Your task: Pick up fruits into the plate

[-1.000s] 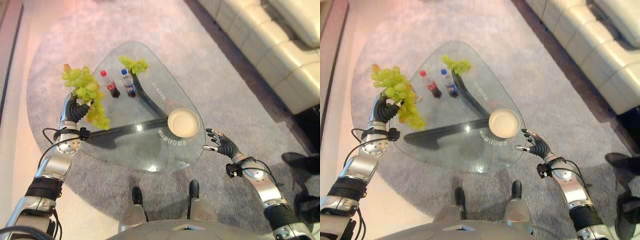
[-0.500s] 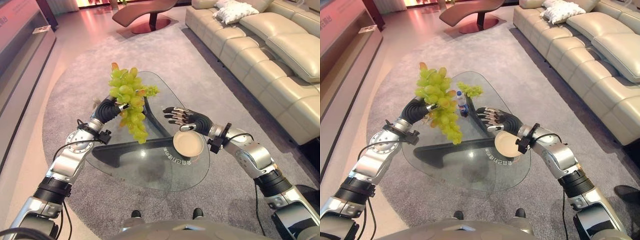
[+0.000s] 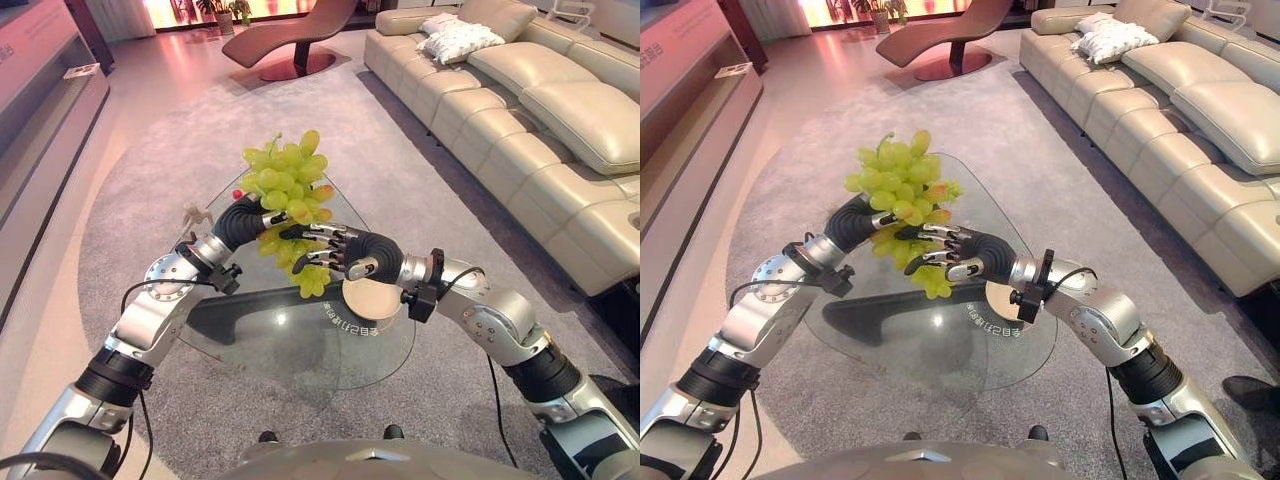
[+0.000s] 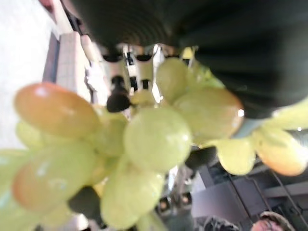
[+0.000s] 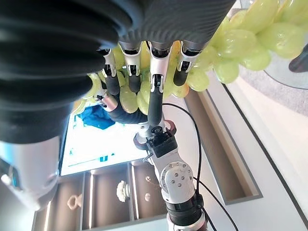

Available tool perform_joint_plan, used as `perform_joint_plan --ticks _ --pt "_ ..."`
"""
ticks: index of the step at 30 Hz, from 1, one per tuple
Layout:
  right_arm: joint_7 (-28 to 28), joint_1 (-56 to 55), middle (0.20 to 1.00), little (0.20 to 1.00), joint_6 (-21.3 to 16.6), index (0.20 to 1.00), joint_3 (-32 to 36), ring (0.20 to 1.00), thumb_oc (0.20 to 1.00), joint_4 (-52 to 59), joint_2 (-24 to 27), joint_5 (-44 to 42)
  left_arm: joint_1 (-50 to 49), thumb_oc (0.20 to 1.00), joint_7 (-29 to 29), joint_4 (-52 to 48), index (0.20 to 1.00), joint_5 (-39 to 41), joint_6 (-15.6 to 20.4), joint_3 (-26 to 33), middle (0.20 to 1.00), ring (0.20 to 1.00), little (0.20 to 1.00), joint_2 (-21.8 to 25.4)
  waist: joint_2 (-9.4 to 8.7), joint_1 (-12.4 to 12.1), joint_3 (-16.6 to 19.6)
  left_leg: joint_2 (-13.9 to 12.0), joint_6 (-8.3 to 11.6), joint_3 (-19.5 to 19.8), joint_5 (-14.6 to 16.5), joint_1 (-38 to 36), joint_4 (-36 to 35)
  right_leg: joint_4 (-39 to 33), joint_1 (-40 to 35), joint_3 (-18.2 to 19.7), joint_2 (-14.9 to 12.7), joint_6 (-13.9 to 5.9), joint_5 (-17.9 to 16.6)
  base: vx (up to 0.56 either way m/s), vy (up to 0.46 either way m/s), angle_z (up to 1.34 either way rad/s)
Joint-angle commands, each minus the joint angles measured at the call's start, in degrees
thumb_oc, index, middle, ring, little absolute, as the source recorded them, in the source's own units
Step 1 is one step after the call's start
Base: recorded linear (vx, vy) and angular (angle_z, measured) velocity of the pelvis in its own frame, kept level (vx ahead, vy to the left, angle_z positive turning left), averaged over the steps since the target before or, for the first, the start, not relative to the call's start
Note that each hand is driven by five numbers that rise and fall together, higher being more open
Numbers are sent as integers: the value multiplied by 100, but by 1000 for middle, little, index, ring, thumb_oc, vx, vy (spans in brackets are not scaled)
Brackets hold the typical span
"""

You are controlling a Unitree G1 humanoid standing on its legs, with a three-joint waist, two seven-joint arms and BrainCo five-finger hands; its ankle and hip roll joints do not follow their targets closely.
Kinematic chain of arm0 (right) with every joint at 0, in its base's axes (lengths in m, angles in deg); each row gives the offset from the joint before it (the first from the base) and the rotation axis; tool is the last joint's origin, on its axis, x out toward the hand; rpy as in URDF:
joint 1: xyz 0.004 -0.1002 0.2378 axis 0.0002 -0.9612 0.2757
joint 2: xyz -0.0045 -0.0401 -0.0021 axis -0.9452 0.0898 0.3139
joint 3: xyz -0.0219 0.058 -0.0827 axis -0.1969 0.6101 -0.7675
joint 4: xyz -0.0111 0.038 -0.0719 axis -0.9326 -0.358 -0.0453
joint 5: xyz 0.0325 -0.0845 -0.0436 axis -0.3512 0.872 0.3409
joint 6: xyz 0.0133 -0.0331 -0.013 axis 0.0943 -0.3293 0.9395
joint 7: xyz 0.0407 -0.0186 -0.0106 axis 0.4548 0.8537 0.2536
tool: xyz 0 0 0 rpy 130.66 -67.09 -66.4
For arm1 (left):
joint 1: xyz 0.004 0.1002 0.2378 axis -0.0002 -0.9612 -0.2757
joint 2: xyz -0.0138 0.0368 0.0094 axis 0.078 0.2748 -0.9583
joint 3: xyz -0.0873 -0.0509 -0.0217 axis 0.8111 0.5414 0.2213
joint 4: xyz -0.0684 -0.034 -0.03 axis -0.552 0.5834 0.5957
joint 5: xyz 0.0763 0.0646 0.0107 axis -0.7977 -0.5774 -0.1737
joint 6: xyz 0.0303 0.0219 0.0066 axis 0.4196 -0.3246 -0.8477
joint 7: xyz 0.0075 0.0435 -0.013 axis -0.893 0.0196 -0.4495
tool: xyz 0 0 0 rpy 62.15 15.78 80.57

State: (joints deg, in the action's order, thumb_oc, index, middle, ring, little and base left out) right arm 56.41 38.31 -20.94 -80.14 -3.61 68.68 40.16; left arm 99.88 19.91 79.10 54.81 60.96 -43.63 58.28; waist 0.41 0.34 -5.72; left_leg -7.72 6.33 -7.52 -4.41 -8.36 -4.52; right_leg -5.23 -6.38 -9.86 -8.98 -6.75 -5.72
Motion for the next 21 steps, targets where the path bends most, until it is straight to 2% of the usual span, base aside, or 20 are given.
perform_joint_plan --ticks 1,8,16,19,21 --pt "200 464 1000 1000 -138 1000 -129 1000 1000 363 -362 -475 908 200 148 -411 200 509 381 -217 200 200 200 -10 -126 -1 186 288 -207 211 932 133 453 500 -132 41 29 -62 815 -46 18 0" --pt "185 451 1000 1000 -130 1000 -162 1000 1000 364 -406 -444 871 200 -210 -365 200 314 388 -154 200 200 200 -27 -114 9 188 284 -203 180 908 110 414 456 -129 39 -11 -89 763 -12 8 0" --pt "-1138 332 1000 1000 -119 1000 -9 1000 1000 287 -5 -218 690 200 -686 86 200 79 406 185 200 200 200 7 -181 -21 207 262 -185 199 858 145 377 457 -106 5 7 -70 762 0 0 0" --pt "-1466 299 1000 1000 -208 1000 129 1000 1000 220 220 -197 641 200 -870 367 200 -141 455 284 200 200 200 13 -224 -31 207 244 -178 227 862 145 387 479 -115 -4 19 -60 789 12 -9 0" --pt "-1473 257 1000 1000 -228 1000 301 1000 1000 114 350 -229 620 200 -935 524 200 -230 491 375 200 200 200 35 -248 -28 213 238 -173 237 867 143 392 494 -120 -14 25 -54 804 40 -18 0"
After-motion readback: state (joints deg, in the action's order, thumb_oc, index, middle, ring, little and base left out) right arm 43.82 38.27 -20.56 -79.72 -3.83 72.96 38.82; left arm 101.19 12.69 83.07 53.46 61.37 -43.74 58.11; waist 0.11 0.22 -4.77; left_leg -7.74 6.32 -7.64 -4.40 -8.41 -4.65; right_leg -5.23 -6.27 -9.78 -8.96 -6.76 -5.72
